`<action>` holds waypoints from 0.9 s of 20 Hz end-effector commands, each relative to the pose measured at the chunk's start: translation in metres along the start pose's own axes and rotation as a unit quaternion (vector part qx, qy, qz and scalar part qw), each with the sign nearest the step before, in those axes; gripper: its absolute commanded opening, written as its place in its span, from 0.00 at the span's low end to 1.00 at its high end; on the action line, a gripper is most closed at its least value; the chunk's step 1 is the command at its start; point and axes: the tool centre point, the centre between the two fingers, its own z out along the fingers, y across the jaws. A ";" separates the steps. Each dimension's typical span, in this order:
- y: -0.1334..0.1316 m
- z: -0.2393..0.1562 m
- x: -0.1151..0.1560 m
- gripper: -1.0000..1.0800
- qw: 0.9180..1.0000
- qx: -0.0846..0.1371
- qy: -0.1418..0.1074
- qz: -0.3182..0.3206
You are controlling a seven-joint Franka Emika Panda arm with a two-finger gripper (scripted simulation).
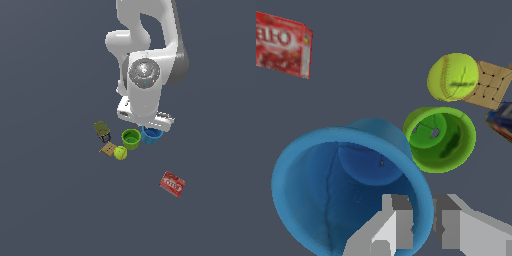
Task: Pick up a designated object from a clutter of objects.
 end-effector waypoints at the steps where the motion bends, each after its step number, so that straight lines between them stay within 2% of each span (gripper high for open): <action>1: 0.022 -0.024 -0.007 0.00 1.000 0.001 0.001 0.000; 18: 0.168 -0.179 -0.046 0.00 1.000 0.001 0.000 0.001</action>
